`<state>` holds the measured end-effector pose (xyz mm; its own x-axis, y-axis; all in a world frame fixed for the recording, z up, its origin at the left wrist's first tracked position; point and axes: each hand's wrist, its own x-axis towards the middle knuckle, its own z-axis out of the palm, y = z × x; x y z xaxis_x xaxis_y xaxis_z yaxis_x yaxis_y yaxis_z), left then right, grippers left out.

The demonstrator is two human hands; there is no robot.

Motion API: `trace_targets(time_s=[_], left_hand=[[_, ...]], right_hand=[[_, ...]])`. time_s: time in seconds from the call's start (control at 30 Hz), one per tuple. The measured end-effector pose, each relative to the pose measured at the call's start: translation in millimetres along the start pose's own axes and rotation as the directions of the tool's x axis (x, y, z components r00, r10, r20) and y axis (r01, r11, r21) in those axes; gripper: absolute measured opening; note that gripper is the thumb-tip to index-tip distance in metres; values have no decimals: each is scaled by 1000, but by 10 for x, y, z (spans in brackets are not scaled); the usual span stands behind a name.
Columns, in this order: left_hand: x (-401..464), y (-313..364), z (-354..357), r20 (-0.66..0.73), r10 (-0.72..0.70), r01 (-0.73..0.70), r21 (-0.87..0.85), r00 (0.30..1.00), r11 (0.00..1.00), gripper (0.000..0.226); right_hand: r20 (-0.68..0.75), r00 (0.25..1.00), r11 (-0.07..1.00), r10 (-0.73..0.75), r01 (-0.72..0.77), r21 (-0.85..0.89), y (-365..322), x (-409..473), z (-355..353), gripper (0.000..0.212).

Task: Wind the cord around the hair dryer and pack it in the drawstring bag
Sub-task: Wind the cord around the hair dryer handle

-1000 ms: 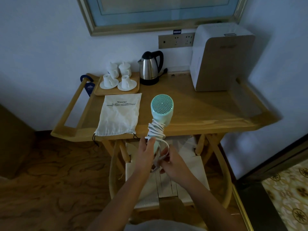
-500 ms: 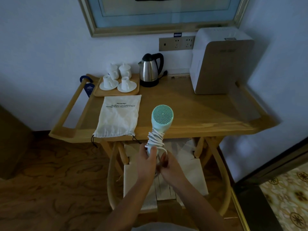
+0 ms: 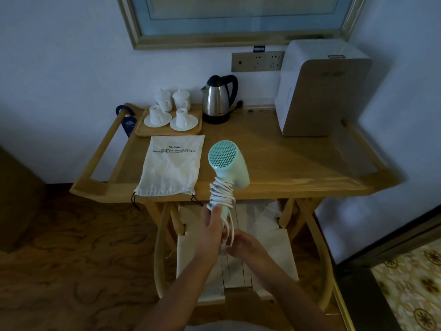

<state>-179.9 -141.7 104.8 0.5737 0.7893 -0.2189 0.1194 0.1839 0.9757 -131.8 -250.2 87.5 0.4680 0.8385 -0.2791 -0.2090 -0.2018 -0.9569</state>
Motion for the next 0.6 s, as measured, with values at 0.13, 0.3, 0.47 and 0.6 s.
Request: trace_targets(time_s=[0.13, 0.3, 0.47, 0.6], left_hand=[[107, 63, -100, 22, 68, -68, 7, 997, 998, 16], [236, 115, -141, 4, 103, -103, 50, 995, 993, 22], [270, 117, -69, -37, -179, 175, -97, 983, 980, 33], [142, 50, -144, 11, -90, 89, 33, 996, 995, 23]], right_hand=[[-25, 993, 950, -118, 105, -293, -64, -17, -90, 10], [-114, 877, 432, -467, 114, -894, -246, 112, -365, 11], [-130, 855, 360, -501, 69, -930, -203, 128, -385, 10], [-96, 993, 866, -66, 9, -500, -295, 201, -366, 37]])
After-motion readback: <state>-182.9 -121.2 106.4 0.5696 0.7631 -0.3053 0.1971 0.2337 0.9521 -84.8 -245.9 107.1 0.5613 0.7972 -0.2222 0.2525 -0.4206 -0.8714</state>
